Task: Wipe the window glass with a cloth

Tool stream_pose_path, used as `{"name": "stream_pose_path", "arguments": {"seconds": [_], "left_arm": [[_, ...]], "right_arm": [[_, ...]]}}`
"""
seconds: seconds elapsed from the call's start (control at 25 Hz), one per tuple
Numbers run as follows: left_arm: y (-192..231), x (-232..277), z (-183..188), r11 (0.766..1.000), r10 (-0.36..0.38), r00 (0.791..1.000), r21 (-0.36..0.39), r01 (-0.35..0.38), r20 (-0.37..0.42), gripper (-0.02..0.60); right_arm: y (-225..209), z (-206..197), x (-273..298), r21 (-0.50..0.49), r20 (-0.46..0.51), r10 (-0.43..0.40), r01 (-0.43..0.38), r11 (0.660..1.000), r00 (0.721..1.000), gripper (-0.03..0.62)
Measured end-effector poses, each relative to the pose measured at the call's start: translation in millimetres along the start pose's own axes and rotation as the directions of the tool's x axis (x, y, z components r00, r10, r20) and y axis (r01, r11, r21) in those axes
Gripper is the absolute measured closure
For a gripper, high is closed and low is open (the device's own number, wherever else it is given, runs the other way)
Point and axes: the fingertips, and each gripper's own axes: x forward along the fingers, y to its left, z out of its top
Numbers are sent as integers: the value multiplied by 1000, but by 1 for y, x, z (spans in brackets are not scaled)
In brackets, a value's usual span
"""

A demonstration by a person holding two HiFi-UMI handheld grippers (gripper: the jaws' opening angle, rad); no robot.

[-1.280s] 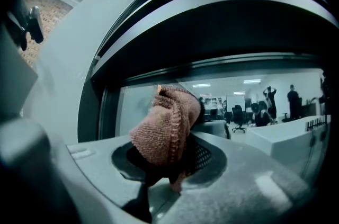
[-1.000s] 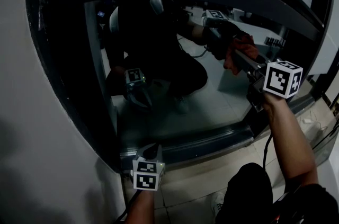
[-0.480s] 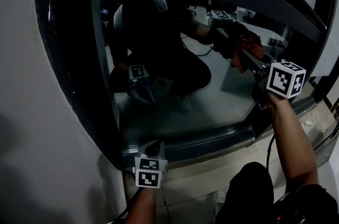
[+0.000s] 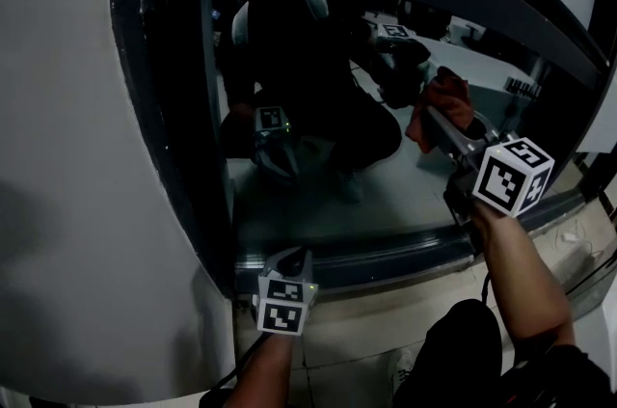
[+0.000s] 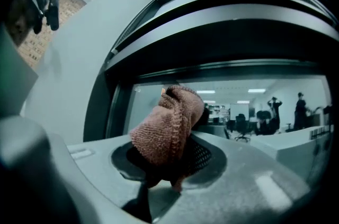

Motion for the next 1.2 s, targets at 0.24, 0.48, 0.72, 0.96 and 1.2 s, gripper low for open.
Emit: {"name": "stream_pose_path", "arguments": {"seconds": [0.24, 0.48, 0.72, 0.96, 1.2], "left_arm": [[6, -10, 5, 1000, 14, 1000, -18, -13, 20, 565], [8, -18, 6, 999, 14, 999, -36, -13, 29, 565], [13, -25, 8, 999, 24, 999, -45, -22, 39, 565], [17, -31, 8, 998, 30, 999, -57, -27, 46, 565], [17, -28, 6, 998, 26, 999, -56, -24, 40, 565]], "right_arm": [[119, -23, 52, 89, -22, 255, -252, 964, 967, 485], [224, -37, 111, 63, -51, 414, -411, 909, 909, 485], [278, -44, 152, 52, -76, 441, -438, 897, 894, 485], [284, -52, 171, 70, -96, 406, -401, 914, 909, 485], [282, -55, 171, 9, -97, 388, -389, 921, 917, 488]]}}
